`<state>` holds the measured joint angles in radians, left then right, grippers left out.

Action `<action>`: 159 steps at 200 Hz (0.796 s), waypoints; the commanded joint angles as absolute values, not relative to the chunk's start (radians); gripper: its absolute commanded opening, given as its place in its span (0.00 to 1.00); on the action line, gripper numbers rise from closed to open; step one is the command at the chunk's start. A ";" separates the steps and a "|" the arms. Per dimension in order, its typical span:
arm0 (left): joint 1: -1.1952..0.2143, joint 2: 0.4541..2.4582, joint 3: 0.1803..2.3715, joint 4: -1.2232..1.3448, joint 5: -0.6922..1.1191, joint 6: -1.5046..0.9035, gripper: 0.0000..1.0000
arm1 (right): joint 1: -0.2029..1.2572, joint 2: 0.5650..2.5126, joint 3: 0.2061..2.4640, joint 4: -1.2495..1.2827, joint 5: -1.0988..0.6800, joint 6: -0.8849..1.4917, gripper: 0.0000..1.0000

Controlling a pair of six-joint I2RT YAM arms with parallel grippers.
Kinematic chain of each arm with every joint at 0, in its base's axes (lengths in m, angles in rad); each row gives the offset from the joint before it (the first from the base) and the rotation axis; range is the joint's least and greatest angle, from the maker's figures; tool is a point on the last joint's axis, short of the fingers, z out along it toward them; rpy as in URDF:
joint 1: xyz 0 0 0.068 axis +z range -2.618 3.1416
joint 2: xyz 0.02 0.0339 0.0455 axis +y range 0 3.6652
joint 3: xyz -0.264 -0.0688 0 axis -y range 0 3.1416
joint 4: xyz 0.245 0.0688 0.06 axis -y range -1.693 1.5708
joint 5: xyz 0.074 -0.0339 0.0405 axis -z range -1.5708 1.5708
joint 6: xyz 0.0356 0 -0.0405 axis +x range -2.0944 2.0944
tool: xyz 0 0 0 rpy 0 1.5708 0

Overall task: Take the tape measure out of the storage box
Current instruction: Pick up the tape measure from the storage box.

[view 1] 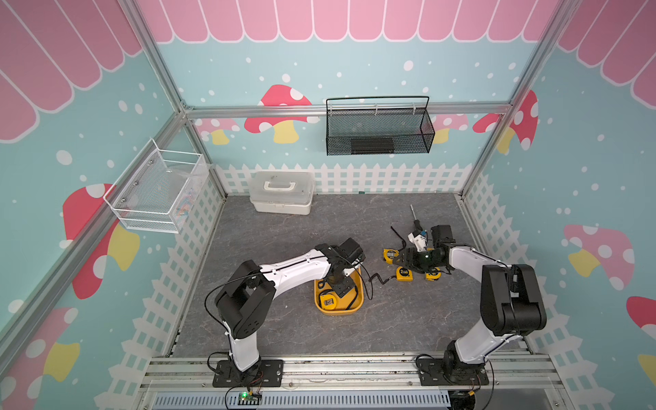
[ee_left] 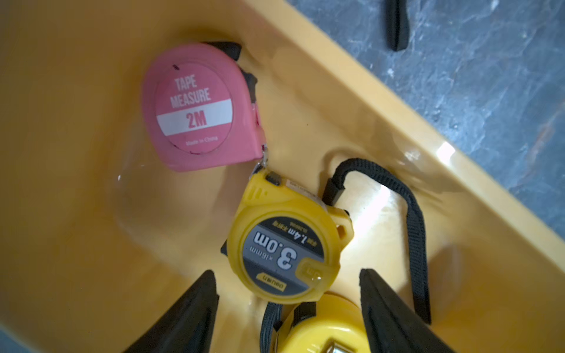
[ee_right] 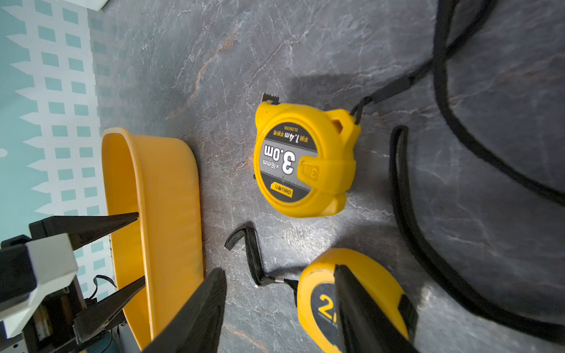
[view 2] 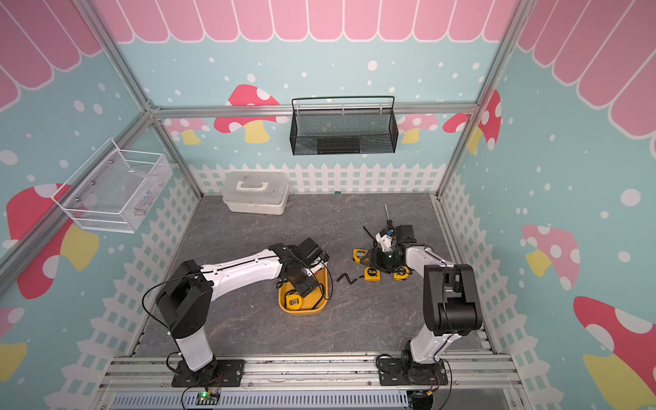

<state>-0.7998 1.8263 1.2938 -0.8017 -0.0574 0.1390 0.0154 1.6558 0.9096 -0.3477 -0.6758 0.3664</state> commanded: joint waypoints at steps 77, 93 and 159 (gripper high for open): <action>-0.716 1.887 1.340 -0.775 0.110 0.381 0.77 | 0.023 1.675 0.886 -0.360 -0.681 0.353 0.58; -0.716 1.901 1.352 -0.775 0.129 0.383 0.77 | 0.023 1.678 0.887 -0.359 -0.683 0.353 0.58; -0.719 1.949 1.359 -0.776 0.173 0.432 0.75 | 0.023 1.681 0.888 -0.361 -0.683 0.351 0.58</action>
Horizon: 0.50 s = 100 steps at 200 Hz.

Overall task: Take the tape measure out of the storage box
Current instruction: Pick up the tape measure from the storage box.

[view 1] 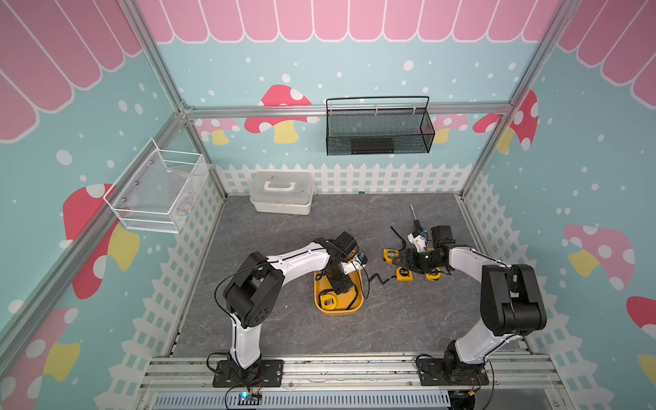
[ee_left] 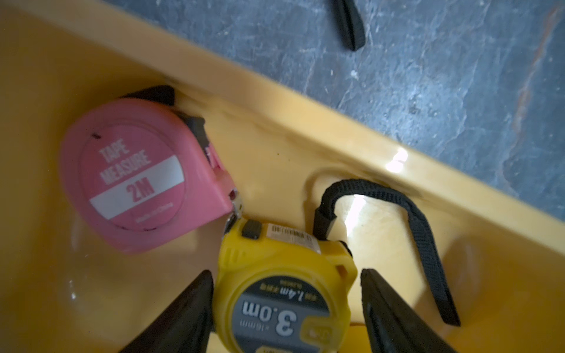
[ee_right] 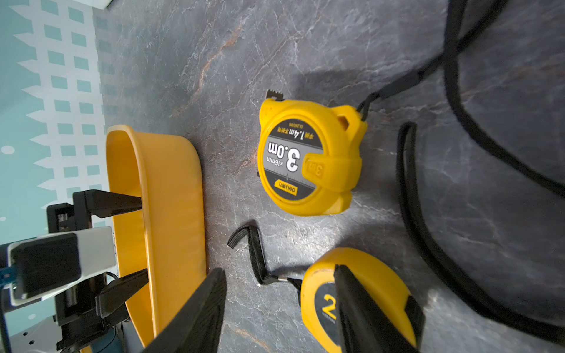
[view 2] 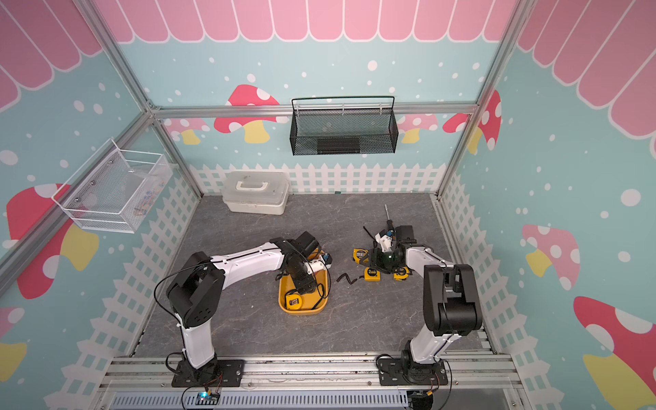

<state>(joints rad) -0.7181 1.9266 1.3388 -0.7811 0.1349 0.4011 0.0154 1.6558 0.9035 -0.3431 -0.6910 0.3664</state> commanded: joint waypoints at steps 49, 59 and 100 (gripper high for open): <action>-0.720 1.951 1.356 -0.779 0.194 0.428 0.69 | 0.023 1.685 0.891 -0.361 -0.684 0.351 0.58; -0.721 1.950 1.353 -0.778 0.196 0.424 0.67 | 0.023 1.685 0.891 -0.362 -0.683 0.351 0.58; -0.723 1.926 1.329 -0.774 0.194 0.407 0.60 | 0.023 1.685 0.891 -0.361 -0.684 0.350 0.58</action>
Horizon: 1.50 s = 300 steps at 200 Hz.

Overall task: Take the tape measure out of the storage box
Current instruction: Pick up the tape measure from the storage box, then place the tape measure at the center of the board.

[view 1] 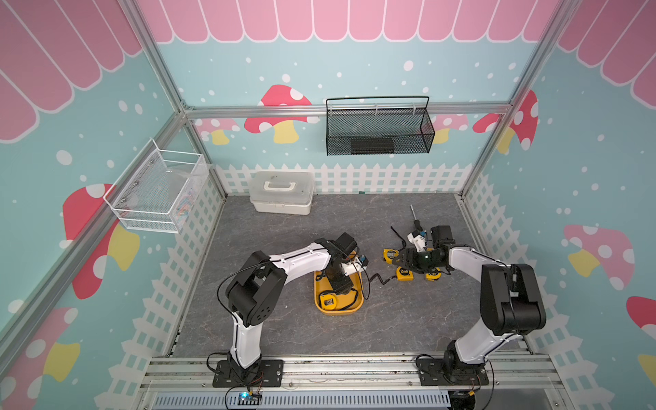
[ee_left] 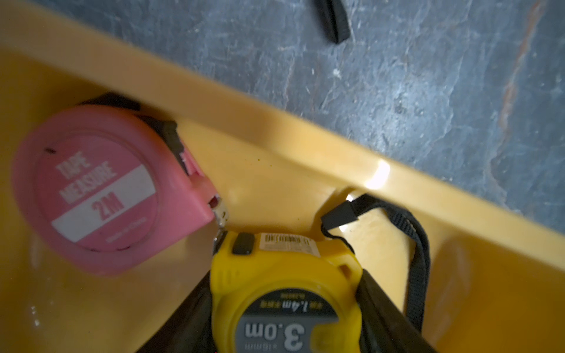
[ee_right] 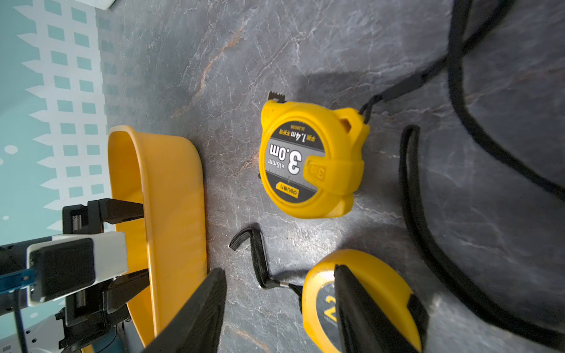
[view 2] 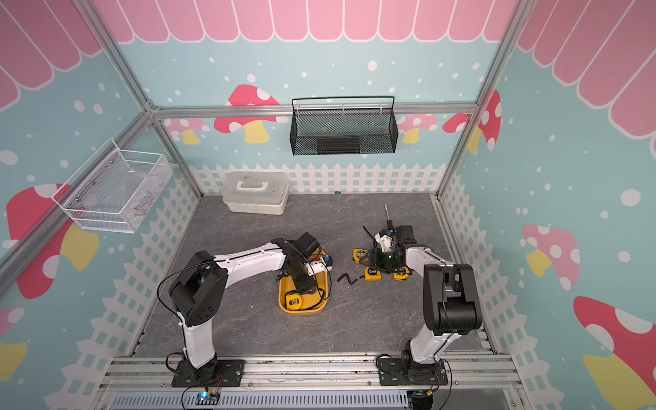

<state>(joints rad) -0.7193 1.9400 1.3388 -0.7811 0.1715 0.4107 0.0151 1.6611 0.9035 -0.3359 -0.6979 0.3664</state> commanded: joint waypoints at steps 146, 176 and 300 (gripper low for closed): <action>-0.691 1.683 1.235 -0.689 0.213 0.292 0.60 | 0.026 1.546 0.950 -0.447 -0.719 0.353 0.55; -0.673 1.633 1.226 -0.677 0.219 0.290 0.61 | 0.034 1.500 0.984 -0.485 -0.733 0.349 0.55; -0.635 1.565 1.237 -0.581 0.294 0.262 0.61 | 0.249 1.482 1.024 -0.269 -0.878 0.546 0.52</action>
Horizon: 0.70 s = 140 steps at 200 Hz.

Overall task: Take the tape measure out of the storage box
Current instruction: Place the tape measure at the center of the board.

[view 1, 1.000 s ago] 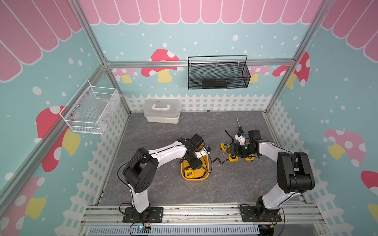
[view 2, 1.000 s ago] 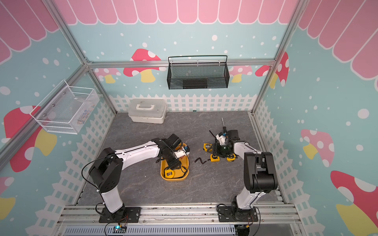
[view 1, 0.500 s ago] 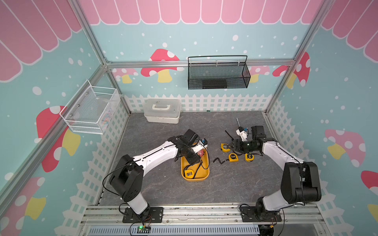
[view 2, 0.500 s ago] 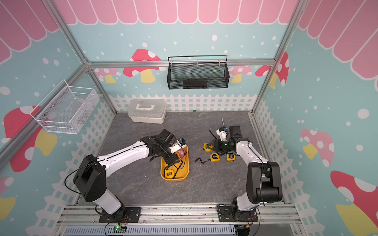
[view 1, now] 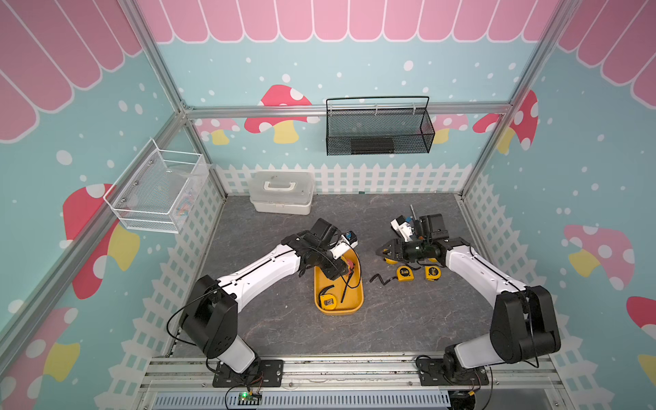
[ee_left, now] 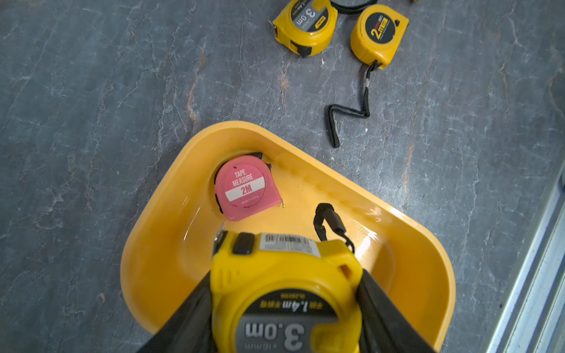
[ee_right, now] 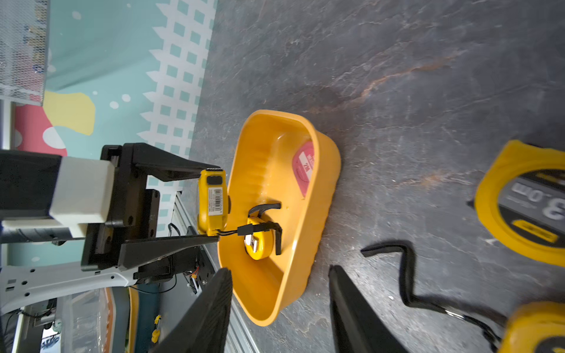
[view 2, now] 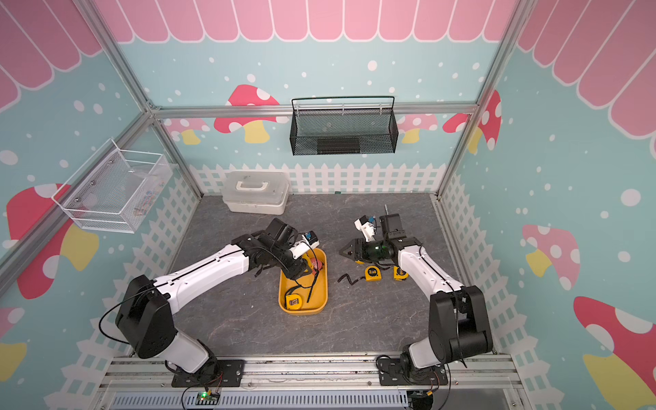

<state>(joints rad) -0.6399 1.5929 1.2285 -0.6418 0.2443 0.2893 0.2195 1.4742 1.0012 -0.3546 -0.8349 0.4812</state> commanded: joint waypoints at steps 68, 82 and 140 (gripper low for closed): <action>-0.636 1.564 1.243 -0.520 0.330 0.237 0.61 | 0.332 1.554 1.040 -0.102 -0.922 0.668 0.52; -0.636 1.565 1.241 -0.511 0.329 0.234 0.61 | 0.343 1.564 1.036 -0.066 -0.920 0.697 0.52; -0.638 1.571 1.247 -0.475 0.339 0.227 0.61 | 0.379 1.618 1.055 -0.025 -0.933 0.729 0.52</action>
